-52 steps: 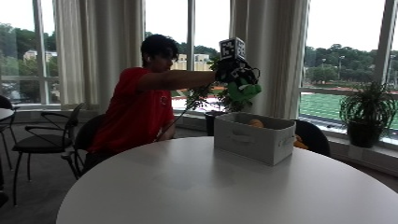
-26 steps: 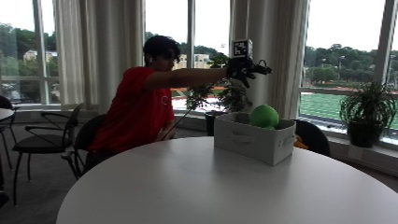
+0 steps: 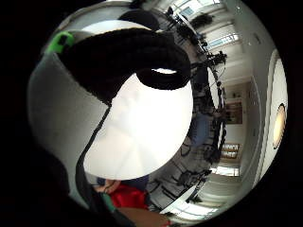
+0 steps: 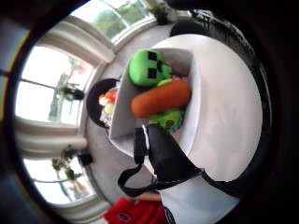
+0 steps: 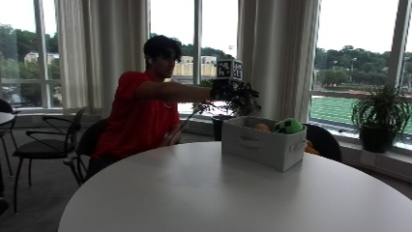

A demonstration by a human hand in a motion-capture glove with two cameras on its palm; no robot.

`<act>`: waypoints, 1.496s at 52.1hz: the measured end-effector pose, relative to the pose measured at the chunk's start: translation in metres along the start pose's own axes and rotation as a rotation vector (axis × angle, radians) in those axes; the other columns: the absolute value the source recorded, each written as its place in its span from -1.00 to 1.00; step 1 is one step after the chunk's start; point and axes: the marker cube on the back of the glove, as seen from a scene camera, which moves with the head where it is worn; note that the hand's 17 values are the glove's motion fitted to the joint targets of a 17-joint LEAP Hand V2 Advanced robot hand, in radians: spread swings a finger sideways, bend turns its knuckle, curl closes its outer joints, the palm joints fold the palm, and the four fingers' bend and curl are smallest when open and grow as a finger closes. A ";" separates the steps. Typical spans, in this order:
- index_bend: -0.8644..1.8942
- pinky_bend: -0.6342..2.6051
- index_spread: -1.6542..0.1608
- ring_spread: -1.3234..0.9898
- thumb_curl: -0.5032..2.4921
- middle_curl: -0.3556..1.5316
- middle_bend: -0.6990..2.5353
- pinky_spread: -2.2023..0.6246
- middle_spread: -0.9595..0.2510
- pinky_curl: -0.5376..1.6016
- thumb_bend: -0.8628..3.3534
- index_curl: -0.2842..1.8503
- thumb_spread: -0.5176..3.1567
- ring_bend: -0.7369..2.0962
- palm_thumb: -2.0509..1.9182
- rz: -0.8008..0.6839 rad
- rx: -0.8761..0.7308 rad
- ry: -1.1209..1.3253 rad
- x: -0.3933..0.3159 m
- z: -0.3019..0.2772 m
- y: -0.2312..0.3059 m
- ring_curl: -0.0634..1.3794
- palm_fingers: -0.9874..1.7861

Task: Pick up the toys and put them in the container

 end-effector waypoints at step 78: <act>-0.26 0.09 0.39 0.17 -0.47 -0.29 -0.46 0.65 0.41 -0.21 -0.61 -0.52 -0.11 -0.35 0.02 0.173 -0.049 -0.142 0.144 0.104 0.116 -0.52 -0.35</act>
